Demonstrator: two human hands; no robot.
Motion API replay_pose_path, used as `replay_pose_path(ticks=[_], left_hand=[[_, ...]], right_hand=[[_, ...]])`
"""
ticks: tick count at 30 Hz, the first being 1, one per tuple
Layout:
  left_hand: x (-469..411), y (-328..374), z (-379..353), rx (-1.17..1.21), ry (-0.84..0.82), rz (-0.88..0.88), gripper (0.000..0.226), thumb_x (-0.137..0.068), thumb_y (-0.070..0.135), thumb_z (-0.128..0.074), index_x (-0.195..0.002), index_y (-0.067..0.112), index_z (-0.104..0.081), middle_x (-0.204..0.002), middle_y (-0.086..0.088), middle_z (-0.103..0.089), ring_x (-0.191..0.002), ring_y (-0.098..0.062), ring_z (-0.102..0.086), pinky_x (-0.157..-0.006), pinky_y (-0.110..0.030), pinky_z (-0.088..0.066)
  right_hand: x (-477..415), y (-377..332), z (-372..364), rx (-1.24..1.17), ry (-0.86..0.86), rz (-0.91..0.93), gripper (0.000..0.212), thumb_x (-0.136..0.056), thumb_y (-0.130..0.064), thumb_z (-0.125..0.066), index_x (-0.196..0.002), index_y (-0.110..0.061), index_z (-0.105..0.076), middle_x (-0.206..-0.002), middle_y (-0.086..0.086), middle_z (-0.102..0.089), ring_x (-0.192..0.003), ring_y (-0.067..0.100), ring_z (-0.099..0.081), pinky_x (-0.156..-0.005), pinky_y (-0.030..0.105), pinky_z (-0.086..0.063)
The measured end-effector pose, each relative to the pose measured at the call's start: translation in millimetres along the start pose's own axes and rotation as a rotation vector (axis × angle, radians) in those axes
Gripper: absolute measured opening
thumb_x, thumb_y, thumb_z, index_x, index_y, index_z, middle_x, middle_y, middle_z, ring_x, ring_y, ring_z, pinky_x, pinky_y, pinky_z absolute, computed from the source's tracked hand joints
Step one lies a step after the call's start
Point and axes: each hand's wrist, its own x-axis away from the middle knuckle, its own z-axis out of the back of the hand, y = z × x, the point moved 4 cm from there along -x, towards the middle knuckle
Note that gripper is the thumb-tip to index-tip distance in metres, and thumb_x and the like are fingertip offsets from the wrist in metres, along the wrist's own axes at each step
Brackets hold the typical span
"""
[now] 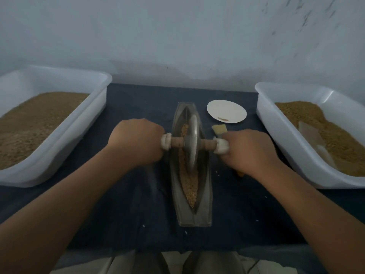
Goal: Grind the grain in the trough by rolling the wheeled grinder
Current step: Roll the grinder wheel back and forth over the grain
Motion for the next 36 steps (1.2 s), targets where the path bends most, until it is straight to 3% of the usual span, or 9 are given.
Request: replay_pose_path(ticks=[3, 6, 10, 15, 23, 27, 29, 33, 36], left_hand=[[-41.3, -8.5, -2.5, 0.054, 0.004, 0.077, 0.022, -0.076, 0.044, -0.051, -0.068, 0.026, -0.06, -0.067, 0.008, -0.06, -0.058, -0.016, -0.054, -0.054, -0.029, -0.039], [-56.5, -9.2, 2.7, 0.05, 0.017, 0.079, 0.022, -0.08, 0.044, -0.052, -0.07, 0.026, -0.061, -0.07, 0.005, -0.061, -0.059, -0.019, -0.055, -0.057, -0.031, -0.043], [-17.3, -2.4, 3.3, 0.003, 0.04, 0.033, 0.022, -0.084, 0.041, -0.056, -0.068, 0.027, -0.056, -0.063, 0.009, -0.054, -0.053, -0.013, -0.049, -0.048, -0.025, -0.029], [50.7, -2.8, -4.8, 0.043, 0.158, -0.031, 0.036, -0.082, 0.052, -0.061, -0.062, 0.031, -0.04, -0.051, 0.011, -0.043, -0.043, -0.006, -0.037, -0.046, -0.023, -0.017], [-52.2, -12.4, -6.9, 0.035, 0.098, 0.094, 0.025, -0.08, 0.045, -0.052, -0.067, 0.025, -0.056, -0.065, 0.007, -0.054, -0.054, -0.018, -0.047, -0.055, -0.029, -0.036], [-53.0, -10.0, -0.6, 0.04, 0.091, 0.076, 0.027, -0.087, 0.045, -0.052, -0.07, 0.024, -0.059, -0.068, 0.005, -0.057, -0.057, -0.019, -0.051, -0.056, -0.03, -0.039], [-21.8, -5.5, -3.3, 0.017, 0.116, 0.038, 0.025, -0.084, 0.042, -0.055, -0.066, 0.026, -0.054, -0.062, 0.008, -0.054, -0.051, -0.016, -0.049, -0.051, -0.026, -0.035], [48.5, 0.8, -3.4, -0.052, 0.262, -0.046, 0.045, -0.071, 0.05, -0.072, -0.059, 0.032, -0.032, -0.046, 0.012, -0.033, -0.038, -0.005, -0.029, -0.046, -0.018, -0.013], [47.6, -0.4, -9.5, -0.073, 0.231, -0.009, 0.043, -0.068, 0.051, -0.071, -0.058, 0.033, -0.034, -0.046, 0.012, -0.034, -0.038, -0.004, -0.029, -0.045, -0.019, -0.012]], right_hand=[[-41.3, 1.7, -7.8, 0.012, 0.155, -0.09, 0.045, -0.097, -0.067, -0.043, -0.076, -0.029, -0.056, -0.064, -0.006, -0.054, -0.062, 0.021, -0.057, -0.056, 0.032, -0.044], [-57.4, 3.4, -7.3, -0.056, 0.134, -0.108, 0.051, -0.101, -0.065, -0.038, -0.073, -0.026, -0.056, -0.066, -0.005, -0.057, -0.065, 0.023, -0.06, -0.061, 0.036, -0.052], [-18.5, 0.0, 1.2, -0.031, 0.05, -0.032, 0.046, -0.094, -0.068, -0.034, -0.082, -0.032, -0.06, -0.072, -0.007, -0.062, -0.072, 0.021, -0.065, -0.061, 0.033, -0.049], [39.8, -4.9, 19.7, 0.006, 0.091, 0.108, 0.045, -0.078, -0.074, -0.031, -0.076, -0.037, -0.056, -0.058, -0.012, -0.052, -0.053, 0.008, -0.052, -0.052, 0.033, -0.051], [-51.5, 1.5, -4.0, -0.018, 0.17, -0.107, 0.047, -0.102, -0.061, -0.042, -0.076, -0.024, -0.058, -0.067, -0.002, -0.057, -0.066, 0.026, -0.061, -0.062, 0.036, -0.052], [-49.2, 2.3, 0.1, -0.048, 0.048, -0.097, 0.042, -0.1, -0.058, -0.044, -0.077, -0.027, -0.059, -0.073, -0.004, -0.061, -0.071, 0.023, -0.062, -0.065, 0.037, -0.054], [-21.9, 1.2, 5.0, -0.071, -0.028, -0.047, 0.041, -0.093, -0.064, -0.039, -0.078, -0.032, -0.06, -0.073, -0.008, -0.063, -0.069, 0.017, -0.062, -0.064, 0.036, -0.054], [36.0, -4.3, 23.8, -0.046, 0.059, 0.081, 0.046, -0.079, -0.073, -0.03, -0.076, -0.037, -0.058, -0.059, -0.012, -0.053, -0.054, 0.008, -0.053, -0.052, 0.032, -0.049], [32.9, -8.2, 22.4, 0.008, 0.089, 0.077, 0.046, -0.08, -0.073, -0.03, -0.074, -0.036, -0.057, -0.057, -0.012, -0.051, -0.053, 0.009, -0.052, -0.051, 0.031, -0.049]])
